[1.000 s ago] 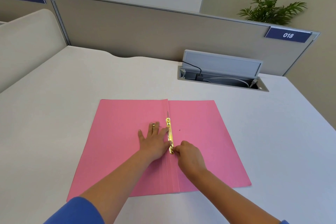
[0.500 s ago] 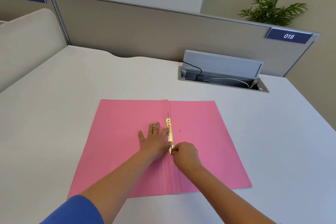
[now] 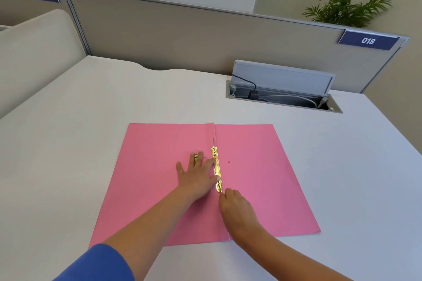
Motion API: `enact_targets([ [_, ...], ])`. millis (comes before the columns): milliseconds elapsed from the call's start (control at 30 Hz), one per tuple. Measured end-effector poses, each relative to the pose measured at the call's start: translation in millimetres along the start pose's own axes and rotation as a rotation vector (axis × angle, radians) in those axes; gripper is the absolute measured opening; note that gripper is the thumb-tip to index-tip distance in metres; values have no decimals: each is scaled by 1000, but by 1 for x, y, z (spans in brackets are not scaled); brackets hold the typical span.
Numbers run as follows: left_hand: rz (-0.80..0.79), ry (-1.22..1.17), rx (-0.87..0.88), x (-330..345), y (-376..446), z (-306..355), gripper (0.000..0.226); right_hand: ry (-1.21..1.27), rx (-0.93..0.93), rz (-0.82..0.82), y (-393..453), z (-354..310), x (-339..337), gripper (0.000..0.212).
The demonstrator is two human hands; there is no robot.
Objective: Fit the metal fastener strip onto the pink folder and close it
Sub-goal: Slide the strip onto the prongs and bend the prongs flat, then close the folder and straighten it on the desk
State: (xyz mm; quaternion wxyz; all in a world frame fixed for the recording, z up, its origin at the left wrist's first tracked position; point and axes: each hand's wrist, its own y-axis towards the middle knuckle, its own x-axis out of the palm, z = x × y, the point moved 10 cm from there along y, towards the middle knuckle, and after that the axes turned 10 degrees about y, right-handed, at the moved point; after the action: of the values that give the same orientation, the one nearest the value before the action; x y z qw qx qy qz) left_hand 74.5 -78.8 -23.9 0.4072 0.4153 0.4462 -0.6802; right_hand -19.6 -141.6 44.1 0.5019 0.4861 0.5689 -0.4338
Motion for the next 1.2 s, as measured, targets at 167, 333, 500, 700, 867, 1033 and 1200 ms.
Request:
enact_targets([
  [167, 5, 7, 2, 0, 0, 0, 58, -68, -27, 17, -6, 2, 9, 43],
  [333, 21, -9, 27, 2, -1, -1, 57, 24, -70, 95, -12, 6, 9, 37],
  [500, -10, -146, 44, -1, -2, -4, 51, 326, 108, 15, -17, 54, 15, 51],
  [700, 111, -437, 55, -41, -17, -20, 49, 298, 257, -307, -17, 104, 49, 96],
  [867, 312, -310, -290, -76, -27, -103, 55, 242, 258, -289, -11, 106, 62, 108],
  [1033, 222, -255, -842, -64, -65, -193, 61, 247, 302, -288, 3, 105, 60, 108],
  [1200, 182, -230, -897, -62, -66, -215, 61, 248, 329, -321, 12, 102, 56, 108],
])
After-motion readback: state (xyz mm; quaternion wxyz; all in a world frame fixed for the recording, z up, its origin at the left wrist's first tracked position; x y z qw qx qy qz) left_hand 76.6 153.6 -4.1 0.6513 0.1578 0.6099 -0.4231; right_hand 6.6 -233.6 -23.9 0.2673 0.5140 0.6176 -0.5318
